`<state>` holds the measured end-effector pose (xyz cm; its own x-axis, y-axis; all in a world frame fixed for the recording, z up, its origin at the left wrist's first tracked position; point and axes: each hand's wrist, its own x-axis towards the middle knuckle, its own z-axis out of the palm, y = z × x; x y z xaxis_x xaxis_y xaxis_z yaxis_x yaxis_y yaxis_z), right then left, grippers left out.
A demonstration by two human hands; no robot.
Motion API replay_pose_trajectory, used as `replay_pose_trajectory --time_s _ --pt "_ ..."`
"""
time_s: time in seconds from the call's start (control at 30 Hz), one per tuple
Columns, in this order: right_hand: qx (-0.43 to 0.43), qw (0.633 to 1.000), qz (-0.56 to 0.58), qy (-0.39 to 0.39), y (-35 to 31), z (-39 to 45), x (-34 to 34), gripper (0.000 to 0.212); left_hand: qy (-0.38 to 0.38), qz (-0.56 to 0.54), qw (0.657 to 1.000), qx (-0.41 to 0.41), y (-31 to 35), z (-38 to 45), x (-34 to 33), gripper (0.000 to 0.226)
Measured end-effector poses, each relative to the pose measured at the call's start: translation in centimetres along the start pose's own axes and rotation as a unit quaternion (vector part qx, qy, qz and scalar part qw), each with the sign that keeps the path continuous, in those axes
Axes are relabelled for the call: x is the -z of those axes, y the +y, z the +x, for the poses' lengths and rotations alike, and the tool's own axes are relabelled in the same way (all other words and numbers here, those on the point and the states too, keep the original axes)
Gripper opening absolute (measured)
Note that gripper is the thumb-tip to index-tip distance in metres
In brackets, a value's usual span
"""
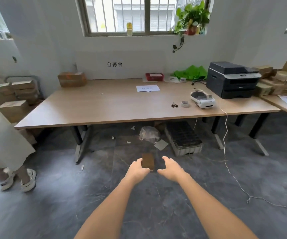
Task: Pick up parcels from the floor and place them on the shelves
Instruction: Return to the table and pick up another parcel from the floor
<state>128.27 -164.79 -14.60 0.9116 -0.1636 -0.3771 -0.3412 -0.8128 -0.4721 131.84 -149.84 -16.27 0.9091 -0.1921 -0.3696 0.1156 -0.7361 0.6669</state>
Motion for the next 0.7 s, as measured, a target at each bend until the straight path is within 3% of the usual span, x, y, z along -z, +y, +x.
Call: replay_pose_trajectory --time_s 0.37,0.7 --pt "0.005 0.999 -0.007 -0.035 -2.7 22.5 5.5 0.070 -0.033 0.004 0.999 0.034 3.7 21.5 2.3 0.074" --pt "-0.058 0.995 0.002 -0.075 -3.9 45.4 6.9 0.068 -0.060 -0.008 0.997 0.048 4.9 45.6 4.7 0.071"
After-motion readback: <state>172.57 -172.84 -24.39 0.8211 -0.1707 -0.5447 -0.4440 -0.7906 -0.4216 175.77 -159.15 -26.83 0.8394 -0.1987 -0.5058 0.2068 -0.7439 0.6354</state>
